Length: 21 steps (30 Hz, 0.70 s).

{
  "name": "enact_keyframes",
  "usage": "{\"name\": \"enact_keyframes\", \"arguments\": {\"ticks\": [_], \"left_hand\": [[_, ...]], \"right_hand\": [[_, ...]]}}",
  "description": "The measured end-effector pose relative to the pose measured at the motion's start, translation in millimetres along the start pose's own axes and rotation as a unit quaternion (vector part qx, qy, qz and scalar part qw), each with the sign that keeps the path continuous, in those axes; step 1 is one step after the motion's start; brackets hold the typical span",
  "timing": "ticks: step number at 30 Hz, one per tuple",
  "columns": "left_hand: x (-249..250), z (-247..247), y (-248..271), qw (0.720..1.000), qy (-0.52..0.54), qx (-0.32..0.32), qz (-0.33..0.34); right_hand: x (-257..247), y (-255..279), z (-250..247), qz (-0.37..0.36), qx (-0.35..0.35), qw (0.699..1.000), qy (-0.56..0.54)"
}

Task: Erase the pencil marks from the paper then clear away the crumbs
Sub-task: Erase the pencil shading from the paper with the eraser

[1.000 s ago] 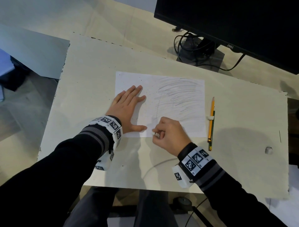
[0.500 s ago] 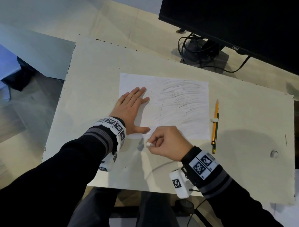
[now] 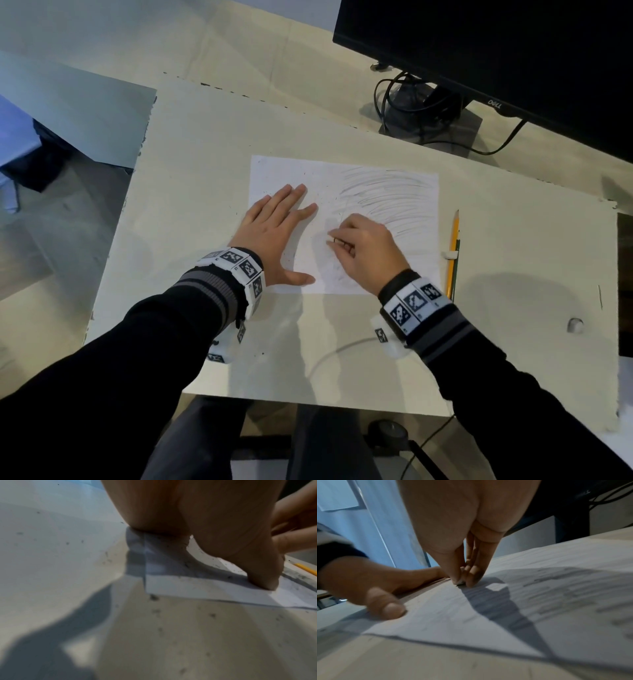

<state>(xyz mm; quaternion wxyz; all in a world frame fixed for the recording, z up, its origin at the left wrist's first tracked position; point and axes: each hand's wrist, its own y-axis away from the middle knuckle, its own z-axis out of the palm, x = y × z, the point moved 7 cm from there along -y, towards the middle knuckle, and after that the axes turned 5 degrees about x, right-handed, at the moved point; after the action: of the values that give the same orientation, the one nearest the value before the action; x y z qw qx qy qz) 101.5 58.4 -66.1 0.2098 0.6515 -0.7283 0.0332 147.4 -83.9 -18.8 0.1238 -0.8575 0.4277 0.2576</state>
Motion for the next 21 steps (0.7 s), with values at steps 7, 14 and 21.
{"name": "enact_keyframes", "arguments": {"ticks": [7, 14, 21], "left_hand": [[-0.8, 2.0, -0.9, 1.000, -0.013, -0.010, -0.005], [-0.6, 1.6, -1.5, 1.000, -0.014, -0.011, -0.004], [-0.9, 2.0, -1.2, 1.000, -0.011, -0.012, -0.008]], "right_hand": [[-8.7, 22.0, 7.8, -0.062, -0.068, 0.995, -0.027], [-5.0, 18.6, 7.8, -0.052, -0.030, 0.998, -0.007], [2.0, 0.6, 1.8, -0.037, -0.005, 0.999, -0.020]]}}
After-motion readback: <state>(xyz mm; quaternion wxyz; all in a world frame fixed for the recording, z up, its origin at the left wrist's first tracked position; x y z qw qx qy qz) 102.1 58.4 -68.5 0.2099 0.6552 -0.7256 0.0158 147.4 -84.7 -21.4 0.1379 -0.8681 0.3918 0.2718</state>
